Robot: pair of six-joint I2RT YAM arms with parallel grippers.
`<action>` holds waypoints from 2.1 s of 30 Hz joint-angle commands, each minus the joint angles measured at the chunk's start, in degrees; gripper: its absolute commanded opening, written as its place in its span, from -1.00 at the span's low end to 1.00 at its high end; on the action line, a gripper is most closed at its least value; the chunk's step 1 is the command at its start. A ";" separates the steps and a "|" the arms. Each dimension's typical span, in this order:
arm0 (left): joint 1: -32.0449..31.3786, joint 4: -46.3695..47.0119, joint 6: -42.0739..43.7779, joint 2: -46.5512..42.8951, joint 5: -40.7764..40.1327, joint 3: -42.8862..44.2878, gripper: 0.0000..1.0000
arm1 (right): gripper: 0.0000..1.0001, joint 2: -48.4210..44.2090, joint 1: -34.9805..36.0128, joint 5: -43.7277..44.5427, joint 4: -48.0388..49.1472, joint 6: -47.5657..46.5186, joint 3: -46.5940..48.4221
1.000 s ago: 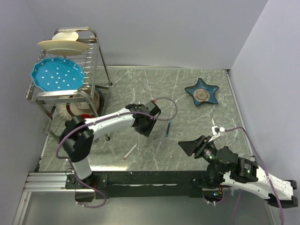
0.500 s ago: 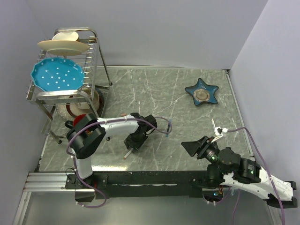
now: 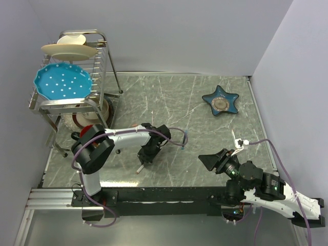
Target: Insert the pens into the pen caps
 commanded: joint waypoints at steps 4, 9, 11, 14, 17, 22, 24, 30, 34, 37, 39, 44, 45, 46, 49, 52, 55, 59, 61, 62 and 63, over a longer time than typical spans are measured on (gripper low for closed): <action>-0.11 12.94 -3.44 -6.94 4.02 1.39 -0.98 | 0.23 0.52 -0.01 -0.13 3.05 -0.86 0.60; 0.76 19.61 -5.03 -13.71 7.44 -1.06 -0.98 | 0.23 4.03 0.07 -0.74 6.57 -1.30 -0.64; 1.38 22.69 -5.91 -16.25 9.64 -2.38 -0.98 | 0.23 6.92 -0.01 -1.27 8.14 -2.00 -0.29; 1.82 25.24 -6.61 -18.98 12.89 -3.61 -0.98 | 0.23 10.70 0.07 -1.54 9.38 -2.62 1.20; 1.91 29.10 -8.02 -22.58 16.32 -5.98 -0.98 | 0.23 13.52 -0.01 -1.19 11.83 -3.06 2.17; 1.91 37.62 -13.37 -28.56 18.61 -10.03 -0.98 | 0.22 17.21 -0.01 -6.80 20.26 -5.87 0.95; 1.91 43.51 -16.61 -31.90 19.84 -12.14 -0.98 | 0.22 17.92 -0.01 -9.96 26.59 -8.15 -0.54; 1.91 55.37 -23.13 -37.97 22.12 -16.01 -0.98 | 0.22 21.00 0.07 -15.16 35.22 -12.46 -0.73; 1.82 58.64 -25.07 -39.82 24.32 -17.33 -0.98 | 0.22 25.20 0.07 -14.72 35.58 -14.13 0.94; 1.73 59.43 -25.86 -40.96 25.20 -17.85 -0.98 | 0.18 28.11 -0.01 -14.98 35.93 -15.45 2.26; 1.64 59.87 -26.21 -41.58 25.73 -18.12 -0.98 | 0.15 29.69 -0.01 -13.93 35.40 -15.45 3.22; 1.47 60.66 -26.74 -43.16 27.48 -19.44 -0.98 | 0.07 31.02 -0.01 -12.88 36.89 -15.81 3.75; 1.47 60.84 -26.83 -43.25 27.84 -19.61 -0.98 | 0.06 31.46 -0.10 -12.79 37.07 -15.98 3.93; 1.38 60.84 -26.83 -43.34 28.10 -19.79 -0.98 | 0.04 31.72 -0.01 -12.61 37.07 -16.24 4.19; 1.12 59.09 -25.60 -43.08 28.90 -19.35 -0.98 | -0.03 32.69 -0.01 -11.47 36.81 -16.60 4.90; 1.12 56.89 -24.20 -42.29 29.69 -18.47 -0.98 | -0.11 32.60 -0.01 -11.03 36.54 -17.30 5.25; 0.94 56.97 -24.28 -42.11 30.83 -18.21 -0.98 | -0.12 32.69 -0.01 -11.29 36.19 -17.91 5.51; 0.85 58.30 -24.72 -42.37 32.06 -17.86 -0.98 | -0.22 33.22 -0.01 -12.00 37.07 -17.30 5.08; 0.77 58.30 -24.72 -42.46 31.88 -17.51 -0.98 | -0.34 33.22 -0.01 -12.00 37.60 -16.87 4.72; 0.77 58.38 -24.98 -42.46 32.06 -17.50 -0.98 | -0.37 33.04 -0.01 -12.00 37.86 -16.77 4.29; 0.77 58.82 -25.25 -42.63 32.32 -17.85 -0.98 | -0.39 32.43 -0.01 -12.00 38.21 -16.43 4.02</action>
